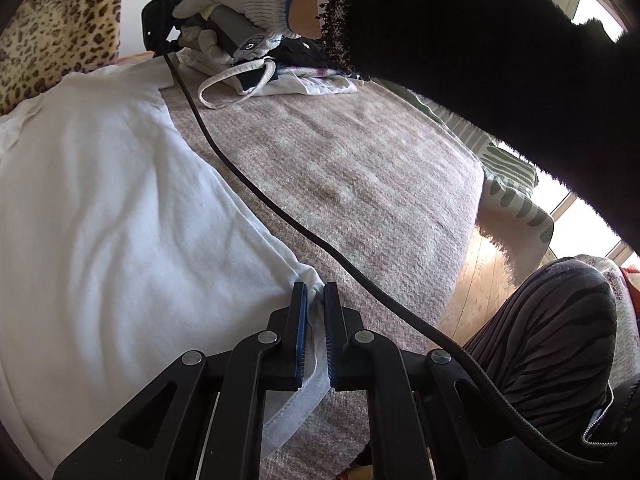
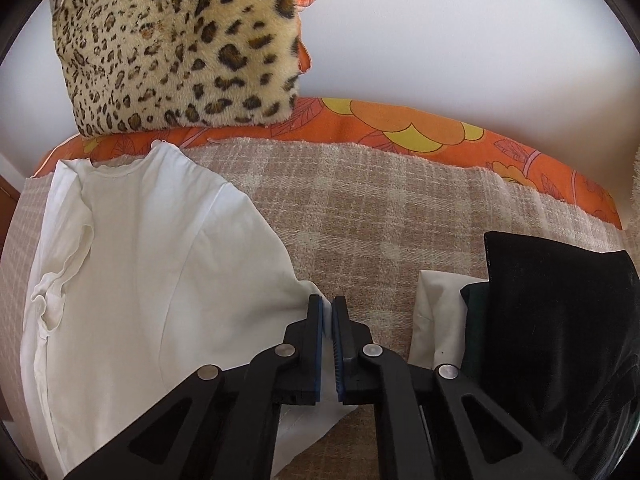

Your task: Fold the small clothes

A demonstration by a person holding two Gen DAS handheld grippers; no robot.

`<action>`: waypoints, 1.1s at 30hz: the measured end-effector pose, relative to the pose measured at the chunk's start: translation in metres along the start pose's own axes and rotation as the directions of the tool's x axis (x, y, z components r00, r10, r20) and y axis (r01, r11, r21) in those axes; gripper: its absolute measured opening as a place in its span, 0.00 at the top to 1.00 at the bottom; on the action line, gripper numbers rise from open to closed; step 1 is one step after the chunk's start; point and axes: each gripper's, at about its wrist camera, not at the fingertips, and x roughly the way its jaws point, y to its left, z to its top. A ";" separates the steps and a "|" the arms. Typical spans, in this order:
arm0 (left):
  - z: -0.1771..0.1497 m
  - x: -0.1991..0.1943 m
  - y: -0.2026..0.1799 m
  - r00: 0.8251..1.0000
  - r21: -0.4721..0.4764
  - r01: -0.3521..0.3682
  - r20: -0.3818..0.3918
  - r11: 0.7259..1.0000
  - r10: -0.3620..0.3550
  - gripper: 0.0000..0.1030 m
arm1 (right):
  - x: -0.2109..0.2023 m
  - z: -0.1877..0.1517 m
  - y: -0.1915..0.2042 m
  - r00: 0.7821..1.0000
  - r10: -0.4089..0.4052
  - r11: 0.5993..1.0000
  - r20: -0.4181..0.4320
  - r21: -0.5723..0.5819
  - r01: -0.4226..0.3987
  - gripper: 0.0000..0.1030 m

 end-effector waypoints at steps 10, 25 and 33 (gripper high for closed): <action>-0.006 -0.026 0.024 0.997 -0.127 0.010 0.075 0.992 0.000 0.94 | -0.060 0.021 0.007 0.990 0.036 0.996 0.133 0.075 -0.046 1.00; -0.022 -0.065 0.043 0.989 -0.189 -0.032 0.136 0.981 0.058 0.94 | -0.074 0.045 0.090 0.990 -0.014 1.000 0.141 -0.013 0.016 1.00; -0.036 -0.078 0.052 0.986 -0.217 -0.062 0.141 0.974 0.094 0.94 | -0.069 0.057 0.138 0.989 -0.035 0.997 0.144 -0.061 0.044 1.00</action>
